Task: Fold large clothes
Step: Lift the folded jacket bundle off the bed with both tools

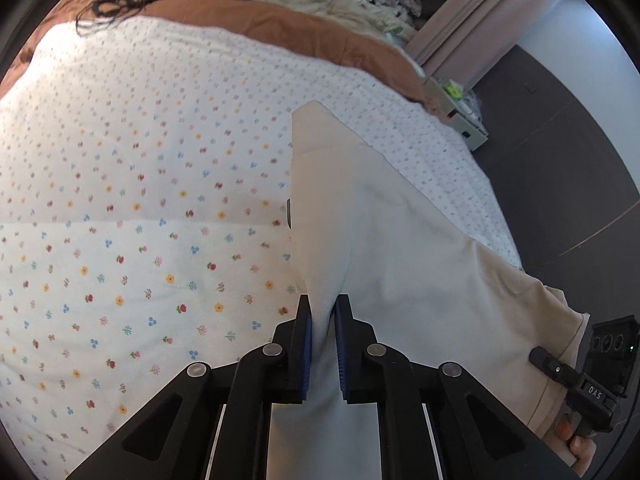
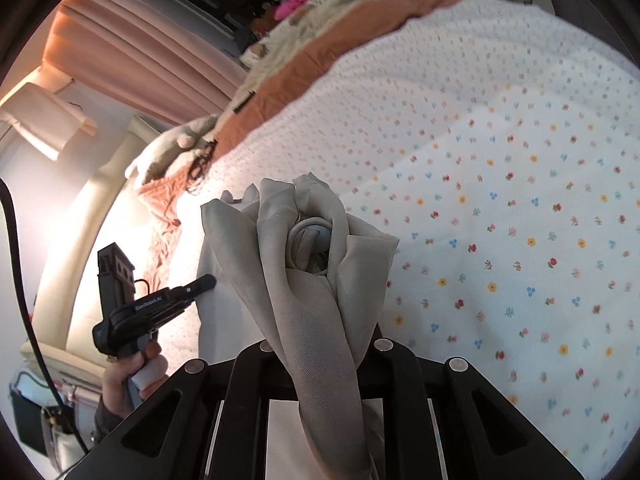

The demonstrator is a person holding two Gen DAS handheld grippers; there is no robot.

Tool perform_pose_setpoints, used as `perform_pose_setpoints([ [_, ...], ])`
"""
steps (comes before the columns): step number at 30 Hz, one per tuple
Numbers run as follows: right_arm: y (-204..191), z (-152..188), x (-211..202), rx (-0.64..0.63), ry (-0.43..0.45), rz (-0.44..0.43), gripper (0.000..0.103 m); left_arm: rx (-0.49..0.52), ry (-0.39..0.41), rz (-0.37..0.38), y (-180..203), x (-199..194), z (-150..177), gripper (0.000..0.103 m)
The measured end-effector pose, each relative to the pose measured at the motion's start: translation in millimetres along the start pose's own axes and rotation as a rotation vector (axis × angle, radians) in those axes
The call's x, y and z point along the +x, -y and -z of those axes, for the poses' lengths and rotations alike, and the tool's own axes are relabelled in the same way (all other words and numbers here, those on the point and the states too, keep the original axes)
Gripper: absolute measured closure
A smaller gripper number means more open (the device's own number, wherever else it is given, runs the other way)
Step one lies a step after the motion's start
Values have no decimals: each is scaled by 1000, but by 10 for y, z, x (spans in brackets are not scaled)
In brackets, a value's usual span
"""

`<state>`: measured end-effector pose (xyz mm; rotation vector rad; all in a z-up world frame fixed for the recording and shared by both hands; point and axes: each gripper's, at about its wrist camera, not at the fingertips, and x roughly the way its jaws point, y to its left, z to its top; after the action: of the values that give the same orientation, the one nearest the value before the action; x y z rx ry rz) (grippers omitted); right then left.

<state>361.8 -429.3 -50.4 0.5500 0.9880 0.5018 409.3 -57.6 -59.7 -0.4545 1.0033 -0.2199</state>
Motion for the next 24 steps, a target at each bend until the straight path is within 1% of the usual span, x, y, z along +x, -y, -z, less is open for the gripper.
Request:
perform_pose_setpoints([
  [6,-249,119,-465,-30,97,-18,89,54,89,55,298,-471,13,95],
  [13,-564,219,-1058,-89,212,-12,89,95,184,158,615,-951,133,97],
  [19,-796,230,-1682,-146,324,28,90,138,248,262,1011,-1279,232,98],
  [24,-872,153,-2200,-184,408,84,90,158,279,343,1411,-1370,290,98],
])
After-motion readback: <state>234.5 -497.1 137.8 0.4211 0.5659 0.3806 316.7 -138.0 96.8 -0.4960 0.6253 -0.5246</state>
